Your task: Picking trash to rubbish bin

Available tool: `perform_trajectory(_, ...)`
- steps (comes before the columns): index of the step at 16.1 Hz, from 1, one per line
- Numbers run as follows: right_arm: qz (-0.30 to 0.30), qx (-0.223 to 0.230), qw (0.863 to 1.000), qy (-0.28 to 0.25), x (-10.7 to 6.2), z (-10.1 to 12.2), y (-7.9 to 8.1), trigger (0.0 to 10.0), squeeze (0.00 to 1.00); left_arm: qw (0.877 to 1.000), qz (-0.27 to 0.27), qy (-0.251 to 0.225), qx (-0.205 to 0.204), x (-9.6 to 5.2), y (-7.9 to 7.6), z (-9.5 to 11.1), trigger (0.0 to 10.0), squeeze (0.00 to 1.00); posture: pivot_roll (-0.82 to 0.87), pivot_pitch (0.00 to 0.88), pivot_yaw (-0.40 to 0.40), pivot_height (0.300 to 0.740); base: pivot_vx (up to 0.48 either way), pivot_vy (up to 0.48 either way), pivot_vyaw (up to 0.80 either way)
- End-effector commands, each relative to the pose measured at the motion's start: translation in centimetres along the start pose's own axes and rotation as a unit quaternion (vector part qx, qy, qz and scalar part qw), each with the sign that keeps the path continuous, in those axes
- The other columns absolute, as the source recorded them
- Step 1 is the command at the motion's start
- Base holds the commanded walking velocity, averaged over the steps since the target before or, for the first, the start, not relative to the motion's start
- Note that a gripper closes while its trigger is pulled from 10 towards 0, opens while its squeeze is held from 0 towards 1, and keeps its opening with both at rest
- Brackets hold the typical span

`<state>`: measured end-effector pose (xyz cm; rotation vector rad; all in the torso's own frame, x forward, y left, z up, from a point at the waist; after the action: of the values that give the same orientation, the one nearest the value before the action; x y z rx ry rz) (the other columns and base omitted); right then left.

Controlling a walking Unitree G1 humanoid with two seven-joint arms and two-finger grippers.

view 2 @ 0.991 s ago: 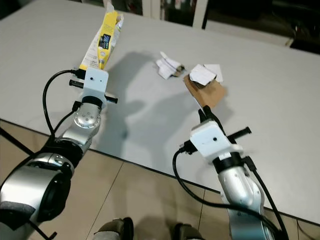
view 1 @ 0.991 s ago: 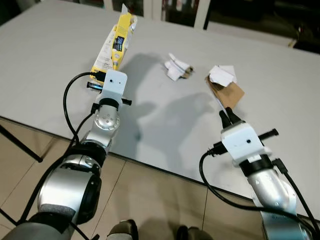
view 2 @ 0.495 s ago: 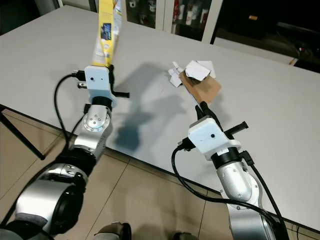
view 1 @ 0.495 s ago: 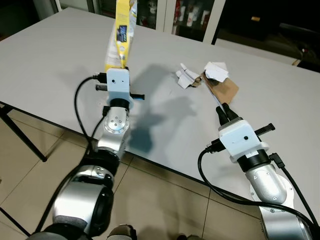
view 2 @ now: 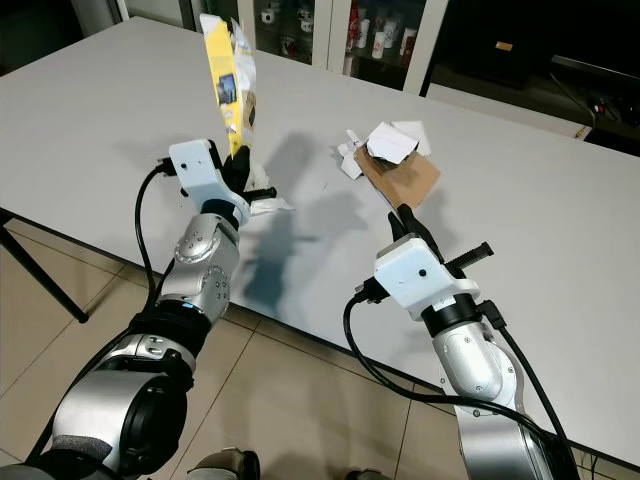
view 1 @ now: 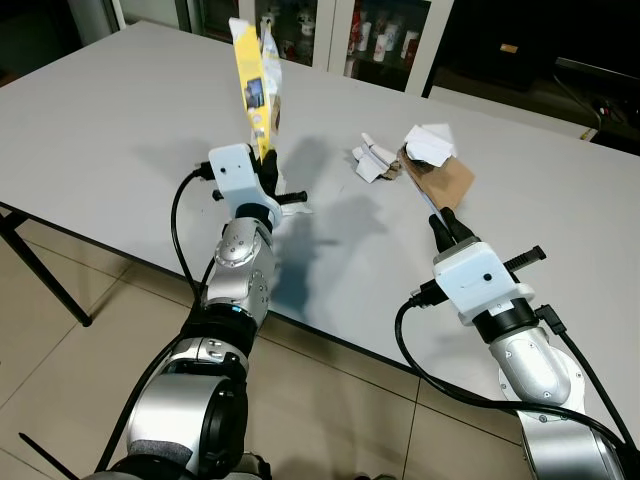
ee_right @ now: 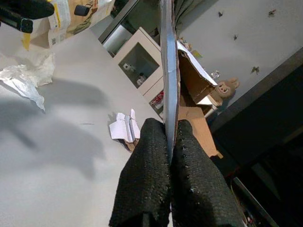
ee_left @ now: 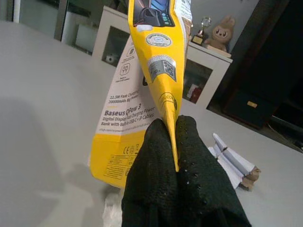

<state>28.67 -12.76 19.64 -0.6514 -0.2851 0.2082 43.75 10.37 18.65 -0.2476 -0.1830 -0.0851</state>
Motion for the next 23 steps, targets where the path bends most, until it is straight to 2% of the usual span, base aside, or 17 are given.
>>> perform_trajectory(1,0.0,-0.003,1.0,0.001,0.0,-0.2,-0.1,10.0,0.0,1.0,-0.014,-0.01,0.017,0.0,-0.5,0.5,0.0,0.0,0.1,0.049,-0.059,0.74,0.0,0.0,0.0)
perform_trajectory(4,-0.003,-0.003,1.0,0.004,0.0,-0.5,-0.1,10.0,0.0,0.997,-0.036,-0.043,0.058,0.0,-1.1,2.0,0.0,0.0,0.11,0.049,-0.058,0.74,0.0,0.0,0.0)
perform_trajectory(6,-0.009,0.002,1.0,0.004,0.0,-0.5,-0.1,10.0,0.0,0.994,-0.039,-0.039,0.099,-0.6,-0.7,1.4,0.0,0.0,0.11,0.052,-0.057,0.74,0.0,0.0,0.0)
perform_trajectory(7,-0.017,0.011,1.0,0.007,-0.1,-0.6,-0.2,10.0,0.0,0.99,-0.023,-0.02,0.135,-1.5,0.5,0.1,0.0,0.0,0.11,0.06,-0.052,0.74,0.0,0.0,0.0)
perform_trajectory(8,-0.02,0.015,1.0,0.009,-0.1,-0.7,-0.2,10.0,0.0,0.989,-0.017,-0.015,0.146,-1.8,0.9,-0.2,0.0,0.0,0.11,0.06,-0.052,0.74,0.0,0.0,0.0)
perform_trajectory(9,-0.023,0.021,0.999,0.013,-0.2,-0.8,-0.2,10.0,0.0,0.985,-0.004,-0.003,0.171,-2.2,1.6,-0.9,4.7,0.0,0.12,0.064,-0.052,0.74,0.0,0.0,0.0)
perform_trajectory(10,-0.024,0.022,0.999,0.014,-0.3,-0.9,-0.2,10.0,0.0,0.984,0.0,-0.001,0.175,-2.4,1.8,-1.0,9.3,0.0,0.12,0.068,-0.051,0.74,0.0,0.0,0.0)
perform_trajectory(11,-0.026,0.025,0.999,0.017,-0.4,-1.0,-0.2,10.0,0.0,0.983,-0.002,-0.002,0.181,-2.5,1.9,-1.0,9.7,0.0,0.12,0.072,-0.051,0.74,0.0,0.0,0.0)
perform_trajectory(12,-0.031,0.032,0.999,0.025,-0.6,-1.4,0.1,10.0,0.0,0.981,-0.009,-0.009,0.193,-2.8,1.7,-0.7,10.0,0.0,0.13,0.078,-0.05,0.74,0.0,0.0,0.8)
perform_trajectory(17,-0.031,0.037,0.998,0.029,-0.7,-1.7,0.5,10.0,0.0,0.971,-0.005,-0.044,0.234,-2.9,1.3,0.8,10.0,0.0,0.15,0.084,-0.042,0.74,0.0,0.0,0.8)
perform_trajectory(20,-0.031,0.038,0.998,0.028,-0.6,-1.7,0.6,10.0,0.0,0.966,0.007,-0.043,0.256,-3.0,1.5,0.8,10.0,0.0,0.15,0.08,-0.041,0.74,0.0,0.0,0.8)
perform_trajectory(23,-0.029,0.039,0.998,0.025,-0.5,-1.6,0.7,10.0,0.0,0.966,0.009,-0.031,0.258,-3.2,1.6,0.3,10.0,0.0,0.15,0.08,-0.043,0.74,0.0,0.0,0.8)
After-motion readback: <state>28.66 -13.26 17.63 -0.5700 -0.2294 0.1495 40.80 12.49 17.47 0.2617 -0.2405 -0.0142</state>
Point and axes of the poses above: a point about 5 cm out from each wrist's last joint towards the gripper, its own x axis pointing out of the wrist towards the gripper, its own z axis along the axis of the wrist's last joint, y = z × x, the point moved 5 cm from there along x, pointing out of the wrist towards the gripper, and after that the axes turned 1 degree about x, right-handed, at the moved point
